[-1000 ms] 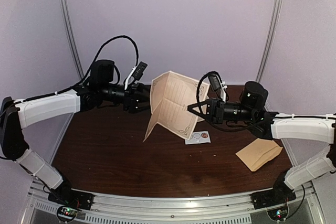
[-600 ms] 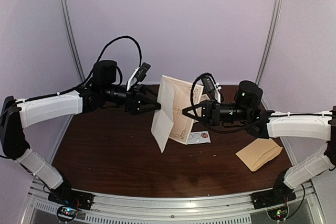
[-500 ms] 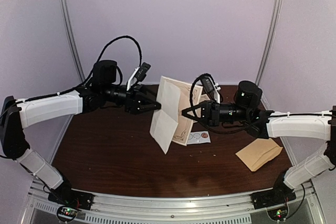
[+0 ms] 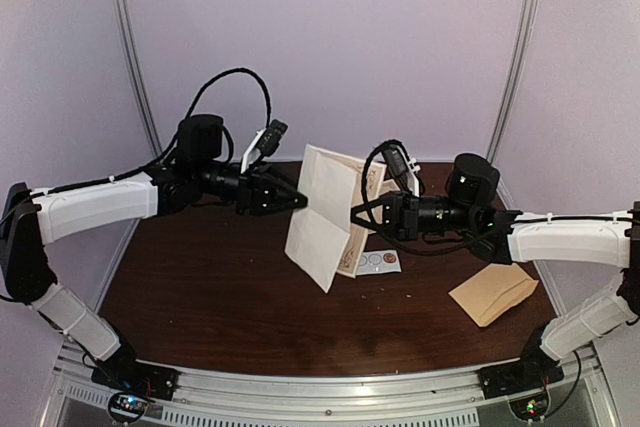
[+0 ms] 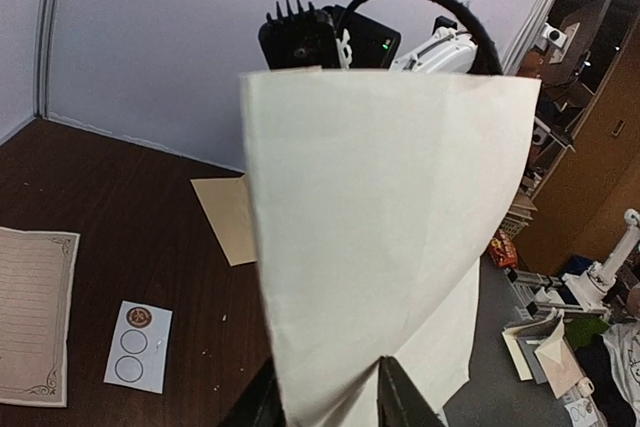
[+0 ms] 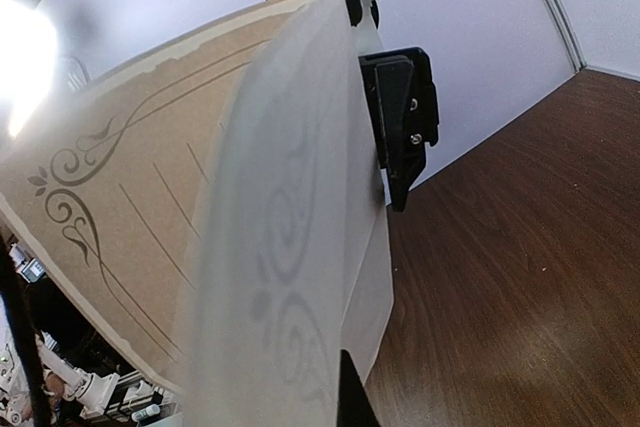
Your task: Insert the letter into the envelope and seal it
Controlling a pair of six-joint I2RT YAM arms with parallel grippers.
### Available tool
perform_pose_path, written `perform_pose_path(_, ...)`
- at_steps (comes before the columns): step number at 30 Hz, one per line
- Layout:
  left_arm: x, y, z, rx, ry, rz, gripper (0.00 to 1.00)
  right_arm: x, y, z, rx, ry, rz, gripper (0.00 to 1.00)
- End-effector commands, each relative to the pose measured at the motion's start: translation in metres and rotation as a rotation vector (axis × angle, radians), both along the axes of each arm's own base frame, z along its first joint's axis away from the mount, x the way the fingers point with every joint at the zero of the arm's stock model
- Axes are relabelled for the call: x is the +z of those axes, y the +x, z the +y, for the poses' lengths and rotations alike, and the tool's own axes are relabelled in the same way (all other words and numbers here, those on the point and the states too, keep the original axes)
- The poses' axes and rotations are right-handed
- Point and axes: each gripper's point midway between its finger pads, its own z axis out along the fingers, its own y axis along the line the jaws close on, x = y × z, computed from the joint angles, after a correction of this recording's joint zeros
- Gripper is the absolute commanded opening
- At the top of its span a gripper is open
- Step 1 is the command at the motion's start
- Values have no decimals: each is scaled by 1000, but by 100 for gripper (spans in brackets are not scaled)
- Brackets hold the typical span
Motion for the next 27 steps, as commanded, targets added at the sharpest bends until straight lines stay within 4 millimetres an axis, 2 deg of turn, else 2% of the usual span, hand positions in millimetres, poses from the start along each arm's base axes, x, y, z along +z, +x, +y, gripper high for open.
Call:
perform_pose_path(1, 7, -4, -5, -42, -33, -32, 32, 19, -4, 2, 20, 43, -39, 0)
perform_pose_path(8, 5, -8, -7, -61, -32, -25, 26, 21, -6, 2, 27, 53, -41, 0)
perform_pose_path(23, 7, -10, -6, -72, -35, -25, 1, 22, 3, -2, -46, 43, -52, 0)
perform_pose_path(27, 8, -10, -6, -73, -37, -29, 0, 24, 8, -9, -97, 51, -59, 16)
